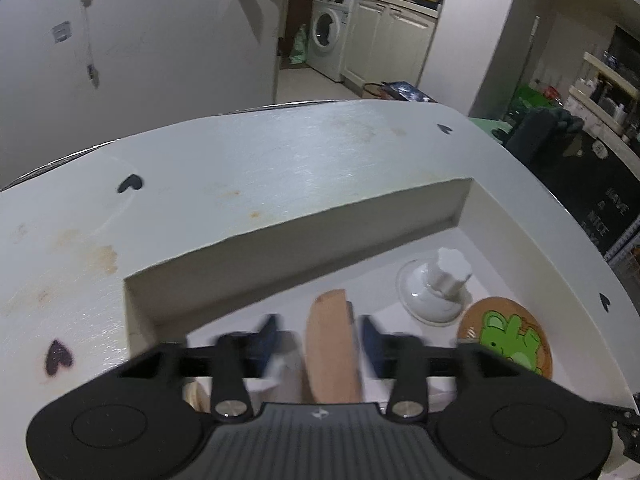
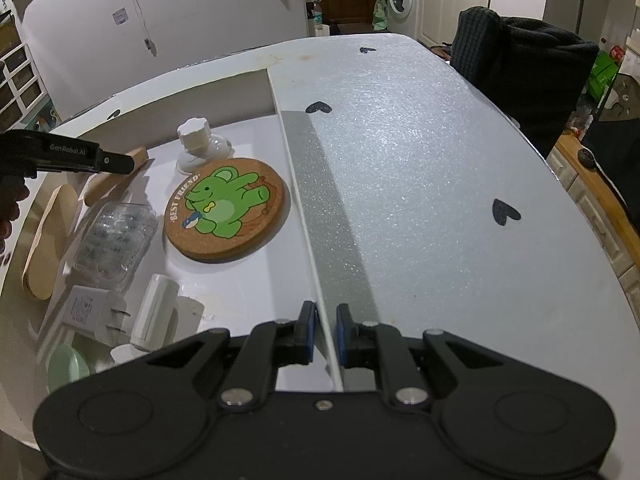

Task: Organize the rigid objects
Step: 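Carry the pink wooden piece into the box and release it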

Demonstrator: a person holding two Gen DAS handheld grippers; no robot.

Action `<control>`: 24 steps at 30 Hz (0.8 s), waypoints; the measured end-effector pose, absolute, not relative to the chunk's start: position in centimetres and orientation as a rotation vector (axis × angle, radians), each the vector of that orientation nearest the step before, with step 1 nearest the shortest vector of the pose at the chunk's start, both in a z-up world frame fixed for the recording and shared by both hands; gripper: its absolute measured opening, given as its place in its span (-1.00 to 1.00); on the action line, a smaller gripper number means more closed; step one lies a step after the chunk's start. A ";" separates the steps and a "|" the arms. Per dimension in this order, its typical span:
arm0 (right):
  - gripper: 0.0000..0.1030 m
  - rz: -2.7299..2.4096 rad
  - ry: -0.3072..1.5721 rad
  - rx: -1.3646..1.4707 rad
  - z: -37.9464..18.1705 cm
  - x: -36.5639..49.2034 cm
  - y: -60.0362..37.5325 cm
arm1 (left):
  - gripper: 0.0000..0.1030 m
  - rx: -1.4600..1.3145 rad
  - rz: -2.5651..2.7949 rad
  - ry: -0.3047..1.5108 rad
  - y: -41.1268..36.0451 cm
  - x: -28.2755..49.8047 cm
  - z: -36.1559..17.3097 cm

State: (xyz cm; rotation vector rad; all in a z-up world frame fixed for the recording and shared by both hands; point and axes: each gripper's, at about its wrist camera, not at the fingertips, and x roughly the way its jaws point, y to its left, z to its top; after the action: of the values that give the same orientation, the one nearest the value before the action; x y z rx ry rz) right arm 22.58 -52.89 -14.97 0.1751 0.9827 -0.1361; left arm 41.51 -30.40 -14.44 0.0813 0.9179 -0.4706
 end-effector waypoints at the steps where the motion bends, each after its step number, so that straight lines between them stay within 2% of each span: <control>1: -0.75 -0.136 0.982 0.175 -15.0 22.6 -52.9 | 0.43 0.077 -0.468 0.910 -30.2 41.4 -14.3; 2: -0.75 -0.137 0.981 0.175 -15.0 22.6 -52.9 | 0.56 0.071 -0.469 0.905 -30.1 41.3 -14.1; 8: -0.75 -0.141 0.984 0.172 -15.0 22.6 -52.8 | 0.95 0.030 -0.477 0.905 -29.4 40.5 -13.3; 24: -0.75 -0.139 0.974 0.167 -15.0 22.4 -52.8 | 1.00 -0.067 -0.438 0.872 -25.6 33.7 -9.7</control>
State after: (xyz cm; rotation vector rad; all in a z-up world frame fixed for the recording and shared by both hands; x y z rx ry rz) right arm 22.36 -52.79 -14.96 0.1668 0.9736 -0.1388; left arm 33.74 -25.62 -9.66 -0.0671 0.8720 -0.4378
